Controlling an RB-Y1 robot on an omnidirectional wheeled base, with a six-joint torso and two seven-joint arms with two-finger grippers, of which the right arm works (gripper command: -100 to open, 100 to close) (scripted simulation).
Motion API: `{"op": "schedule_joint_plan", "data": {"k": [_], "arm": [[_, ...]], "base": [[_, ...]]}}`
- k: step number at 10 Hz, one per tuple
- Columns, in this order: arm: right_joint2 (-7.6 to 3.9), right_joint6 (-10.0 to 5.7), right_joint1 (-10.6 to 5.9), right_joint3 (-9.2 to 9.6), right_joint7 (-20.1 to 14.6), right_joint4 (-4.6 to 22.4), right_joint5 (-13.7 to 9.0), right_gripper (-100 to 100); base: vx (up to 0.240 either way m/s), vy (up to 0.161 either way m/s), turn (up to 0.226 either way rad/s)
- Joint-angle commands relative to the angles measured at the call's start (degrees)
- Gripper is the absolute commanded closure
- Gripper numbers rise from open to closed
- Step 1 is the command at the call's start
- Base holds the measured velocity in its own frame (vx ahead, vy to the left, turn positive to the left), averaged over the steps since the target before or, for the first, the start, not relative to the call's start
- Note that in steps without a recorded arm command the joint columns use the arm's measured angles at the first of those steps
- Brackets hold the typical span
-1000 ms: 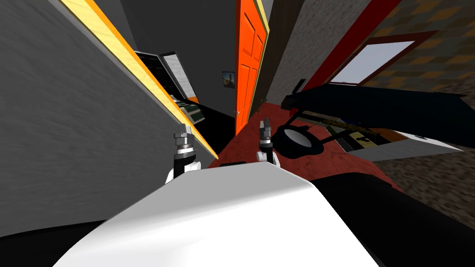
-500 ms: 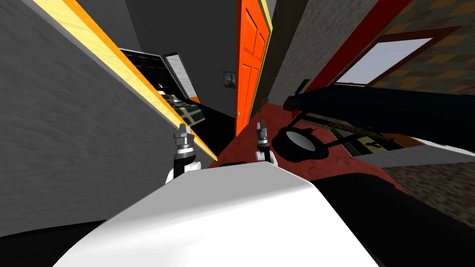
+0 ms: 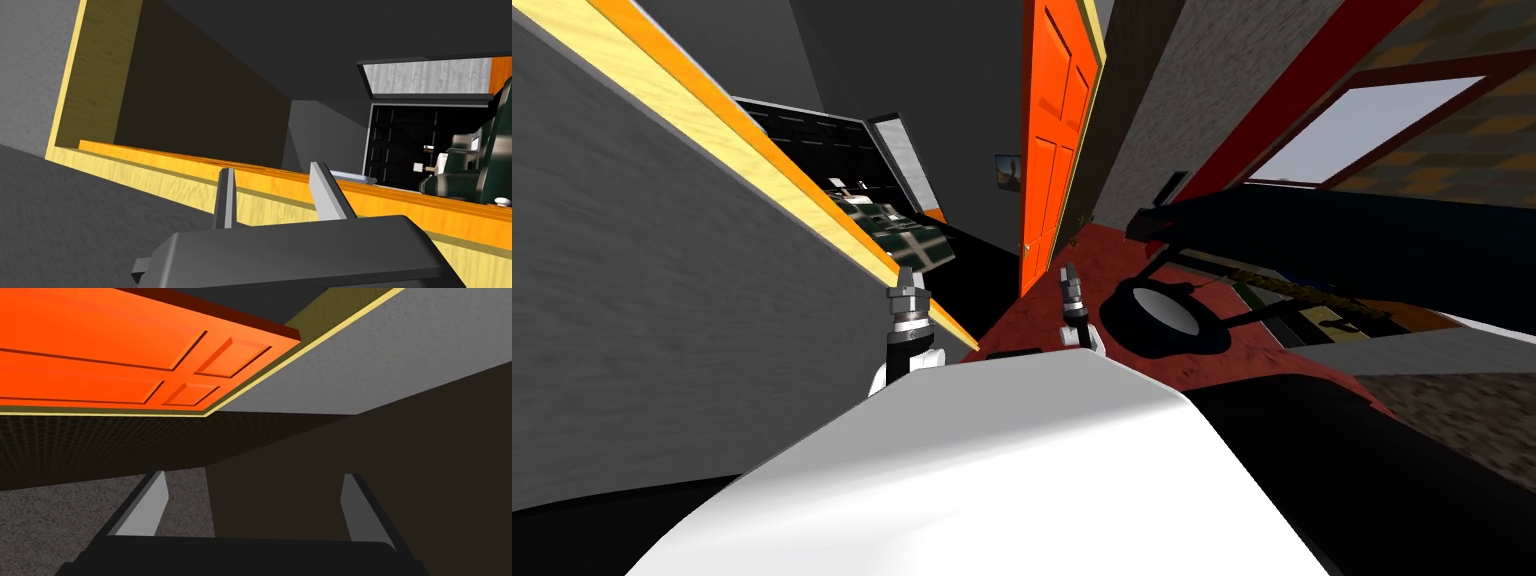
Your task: Push the door open
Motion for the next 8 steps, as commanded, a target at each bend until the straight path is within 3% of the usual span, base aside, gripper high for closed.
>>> {"op": "schedule_joint_plan", "data": {"k": [1, 8], "arm": [[-0.21, -0.22, -0.78, 0.25, -0.49, 1.75, 0.28, -100], [-1.04, -1.72, -4.27, 1.27, -2.77, 10.34, 1.46, -100]], "base": [[0.104, -0.066, 0.041], [0.09, -0.061, 0.051]]}}
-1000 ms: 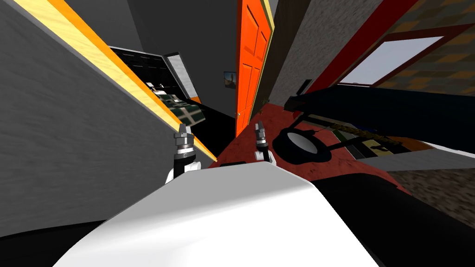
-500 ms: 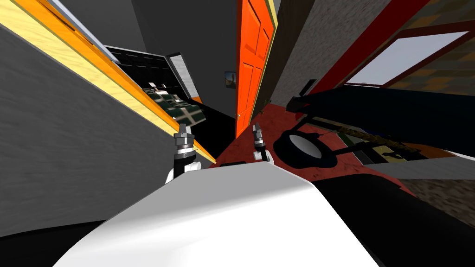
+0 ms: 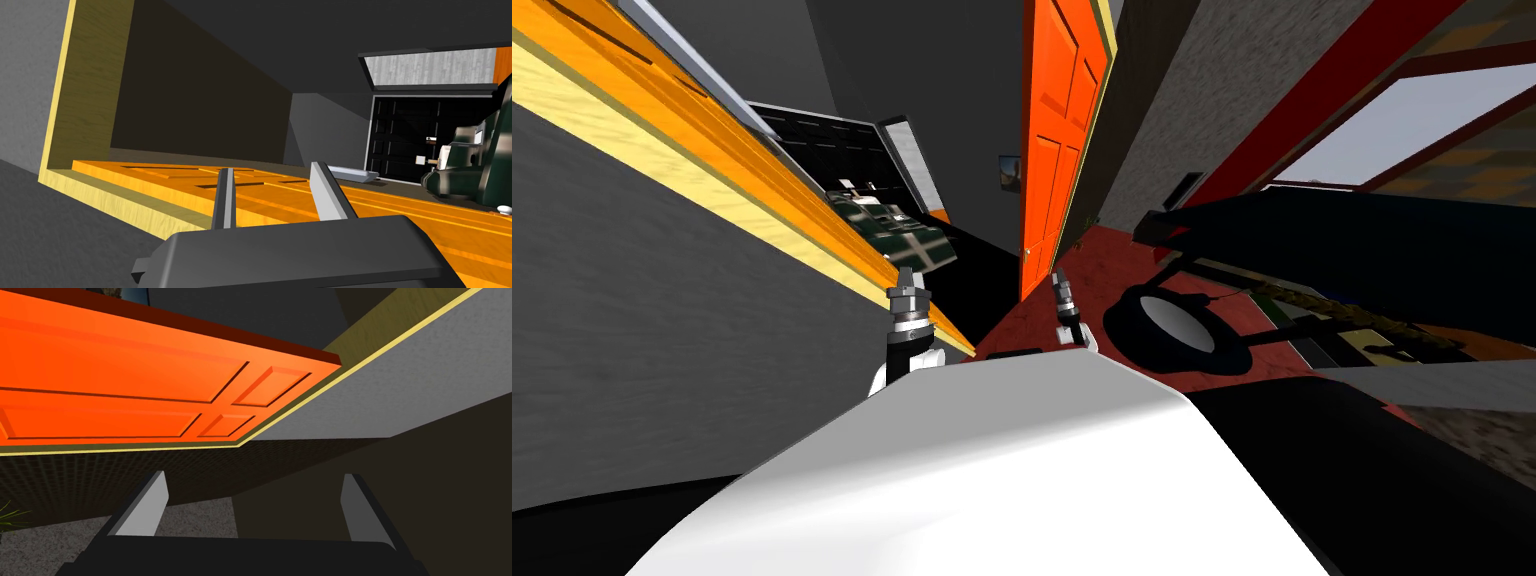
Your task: Push the door open
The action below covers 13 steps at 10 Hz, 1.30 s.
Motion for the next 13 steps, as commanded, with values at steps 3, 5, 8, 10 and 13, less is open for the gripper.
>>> {"op": "schedule_joint_plan", "data": {"k": [3, 5, 8, 10, 13], "arm": [[-0.38, -1.06, -1.91, 0.49, -1.32, 4.86, 0.6, -100], [-0.53, -1.52, -2.97, 0.8, -2.01, 7.46, 0.96, -100], [-0.71, -2.21, -4.58, 1.27, -3.07, 11.43, 1.5, -100], [-0.79, -2.68, -5.67, 1.58, -3.78, 14.12, 1.87, -100], [-0.9, -3.39, -7.31, 2.06, -4.85, 18.14, 2.42, -100]], "base": [[0.09, -0.079, 0.053], [0.093, -0.074, 0.049], [0.086, -0.078, 0.054], [0.086, -0.068, 0.057], [0.086, -0.075, 0.055]]}}
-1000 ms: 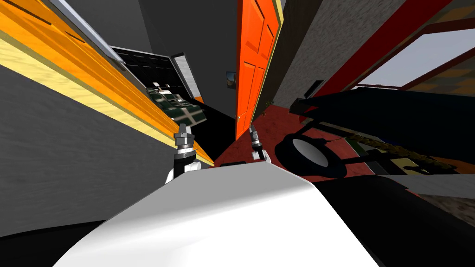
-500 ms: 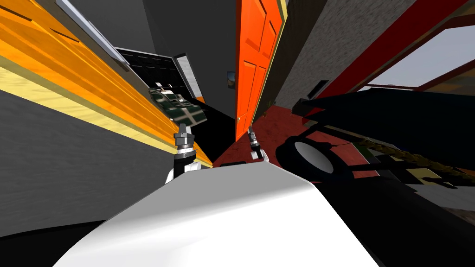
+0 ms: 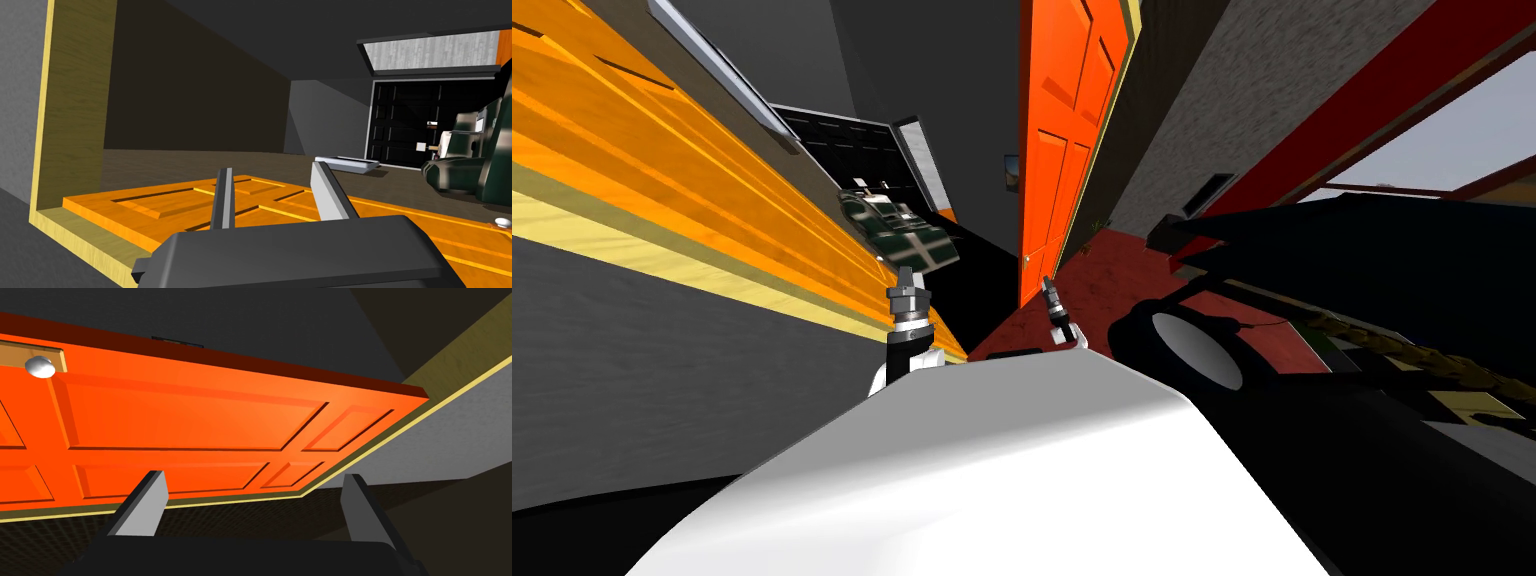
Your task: Push the door open
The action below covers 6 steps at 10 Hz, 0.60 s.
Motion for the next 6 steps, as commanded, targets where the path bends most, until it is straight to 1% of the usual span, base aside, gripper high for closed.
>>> {"op": "schedule_joint_plan", "data": {"k": [1, 6], "arm": [[-0.11, -0.11, -0.87, 0.27, -0.73, 1.85, 0.3, -100], [-0.11, -1.29, -3.6, 1.07, -2.52, 8.56, 1.22, -100]], "base": [[0.097, -0.078, 0.051], [0.082, -0.084, 0.052]]}}
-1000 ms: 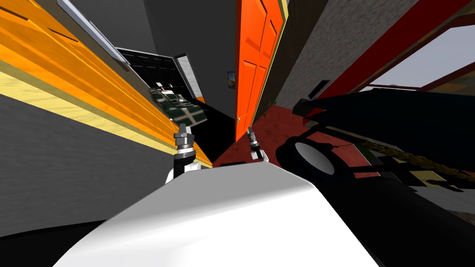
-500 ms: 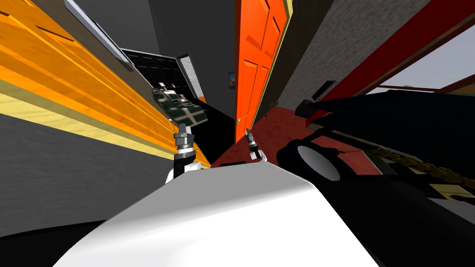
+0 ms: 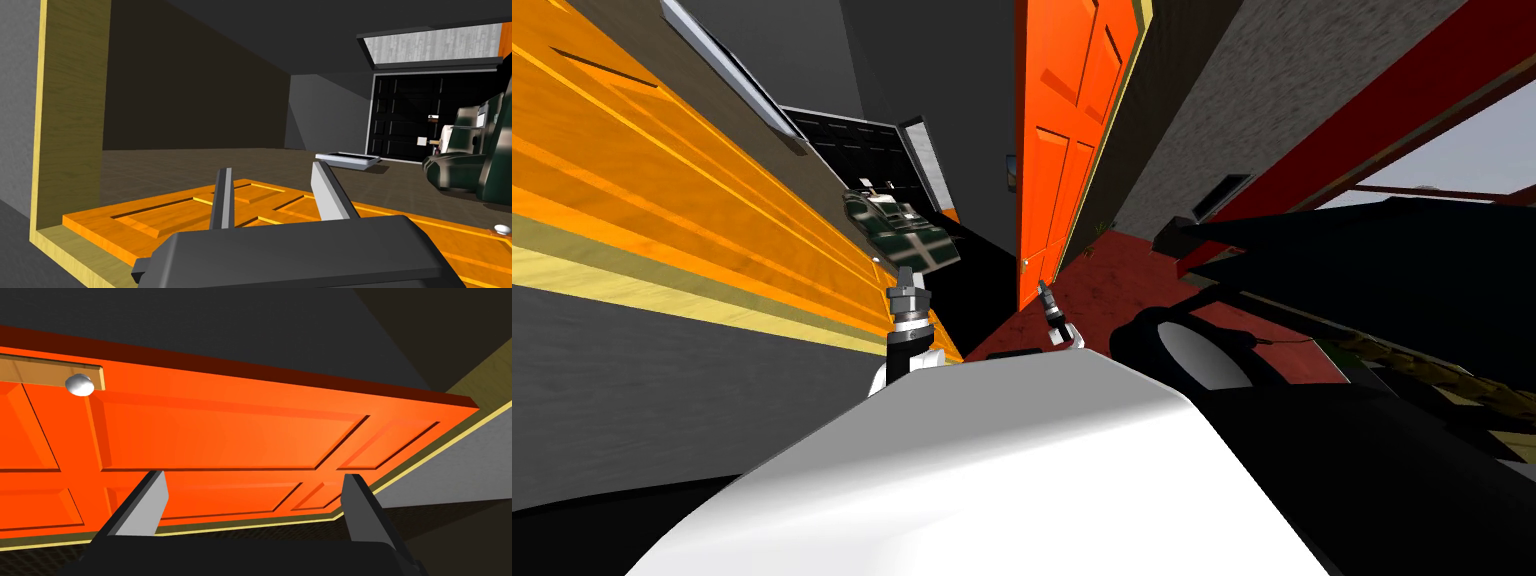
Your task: Push the door open
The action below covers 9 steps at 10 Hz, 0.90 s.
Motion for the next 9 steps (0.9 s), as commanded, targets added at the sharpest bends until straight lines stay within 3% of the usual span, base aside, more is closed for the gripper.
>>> {"op": "schedule_joint_plan", "data": {"k": [1, 9], "arm": [[-0.04, -0.36, -1.18, 0.19, -0.66, 2.41, 0.27, -100], [0.3, -2.17, -5.37, 1.4, -3.41, 12.72, 1.68, -100]], "base": [[0.091, -0.071, 0.066], [0.079, -0.085, 0.053]]}}
